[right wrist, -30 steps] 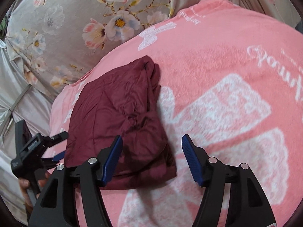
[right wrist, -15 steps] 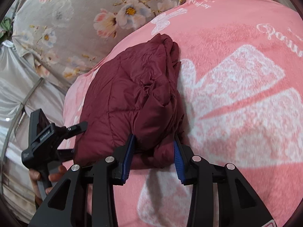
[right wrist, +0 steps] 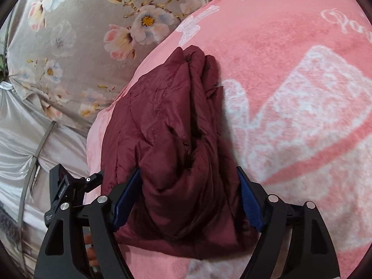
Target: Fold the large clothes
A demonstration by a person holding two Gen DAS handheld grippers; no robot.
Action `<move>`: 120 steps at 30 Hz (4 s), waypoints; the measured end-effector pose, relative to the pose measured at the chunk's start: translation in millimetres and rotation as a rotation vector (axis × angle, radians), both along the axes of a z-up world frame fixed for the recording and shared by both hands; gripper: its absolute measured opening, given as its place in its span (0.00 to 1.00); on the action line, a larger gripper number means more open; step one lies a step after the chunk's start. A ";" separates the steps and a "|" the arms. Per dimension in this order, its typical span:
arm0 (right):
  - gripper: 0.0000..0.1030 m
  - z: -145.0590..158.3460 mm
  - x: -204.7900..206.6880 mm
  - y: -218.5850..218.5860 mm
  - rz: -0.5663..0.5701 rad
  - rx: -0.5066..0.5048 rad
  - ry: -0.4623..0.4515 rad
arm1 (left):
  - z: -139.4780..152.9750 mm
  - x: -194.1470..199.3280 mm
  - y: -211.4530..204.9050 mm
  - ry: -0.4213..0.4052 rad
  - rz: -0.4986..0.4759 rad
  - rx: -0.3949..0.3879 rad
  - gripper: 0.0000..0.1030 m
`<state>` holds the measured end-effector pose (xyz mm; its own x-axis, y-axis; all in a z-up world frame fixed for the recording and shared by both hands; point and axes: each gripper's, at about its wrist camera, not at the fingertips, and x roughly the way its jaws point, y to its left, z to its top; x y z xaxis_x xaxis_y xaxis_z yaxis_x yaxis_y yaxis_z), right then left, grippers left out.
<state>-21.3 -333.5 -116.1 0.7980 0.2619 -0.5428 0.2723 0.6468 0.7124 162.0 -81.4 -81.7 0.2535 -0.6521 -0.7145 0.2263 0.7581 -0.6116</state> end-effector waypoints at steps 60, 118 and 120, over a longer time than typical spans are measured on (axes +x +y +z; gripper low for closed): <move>0.18 164.9 155.6 212.4 0.100 -0.808 -0.584 | 172.0 61.7 149.1 -0.921 0.036 0.058 0.37; 0.00 63.5 229.7 203.7 0.140 -0.804 0.003 | 52.7 122.4 128.7 -0.389 0.349 0.596 0.77; 0.00 54.0 229.8 201.2 0.142 -0.791 0.020 | 42.8 124.6 127.0 -0.380 0.343 0.589 0.77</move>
